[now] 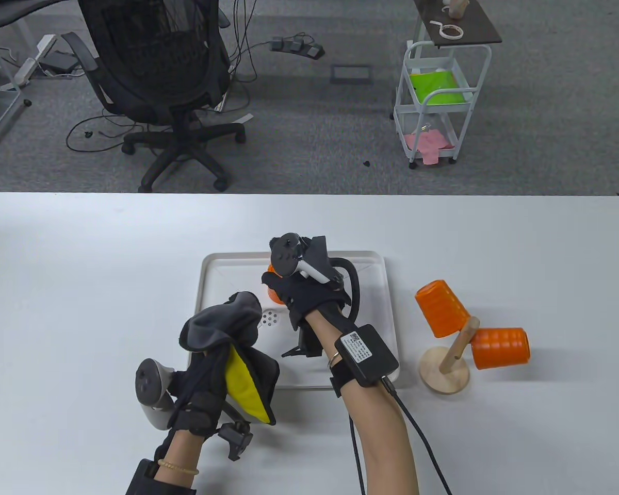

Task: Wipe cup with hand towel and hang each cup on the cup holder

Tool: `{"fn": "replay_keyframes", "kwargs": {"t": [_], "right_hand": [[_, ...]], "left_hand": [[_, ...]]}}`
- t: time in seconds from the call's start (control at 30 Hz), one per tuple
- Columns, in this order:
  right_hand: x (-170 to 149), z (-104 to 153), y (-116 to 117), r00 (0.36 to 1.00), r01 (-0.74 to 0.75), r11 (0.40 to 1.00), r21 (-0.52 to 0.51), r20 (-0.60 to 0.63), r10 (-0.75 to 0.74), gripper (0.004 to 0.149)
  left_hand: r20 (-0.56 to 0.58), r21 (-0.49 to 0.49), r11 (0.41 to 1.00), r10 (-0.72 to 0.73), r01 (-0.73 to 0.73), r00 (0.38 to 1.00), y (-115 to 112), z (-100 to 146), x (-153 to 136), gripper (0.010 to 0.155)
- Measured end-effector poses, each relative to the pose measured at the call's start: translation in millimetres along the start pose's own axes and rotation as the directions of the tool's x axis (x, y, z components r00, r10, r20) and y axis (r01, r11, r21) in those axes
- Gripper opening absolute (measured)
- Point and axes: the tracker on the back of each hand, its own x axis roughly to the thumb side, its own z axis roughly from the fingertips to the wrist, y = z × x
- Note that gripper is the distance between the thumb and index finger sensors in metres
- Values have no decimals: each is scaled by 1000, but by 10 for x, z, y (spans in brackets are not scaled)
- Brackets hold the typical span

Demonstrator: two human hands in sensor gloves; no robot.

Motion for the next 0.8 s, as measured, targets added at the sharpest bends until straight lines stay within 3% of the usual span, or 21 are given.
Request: {"fn": "replay_keyframes", "kwargs": {"t": [0.23, 0.47, 0.6, 0.8], "right_hand": [[-94, -323, 362, 1000, 5, 996, 92, -21, -3, 72], [-79, -332, 357, 997, -82, 995, 52, 4, 82, 70], [-124, -233, 307, 998, -46, 999, 9, 37, 46, 72], [-222, 270, 58, 970, 158, 960, -233, 220, -106, 73]], "left_hand": [[-22, 5, 1000, 5, -5, 1000, 33, -4, -40, 63], [-28, 17, 1000, 24, -24, 999, 57, -3, -45, 63], [-28, 15, 1000, 22, -22, 999, 57, -3, -39, 63], [-14, 4, 999, 34, -34, 999, 31, -5, -24, 63]]}}
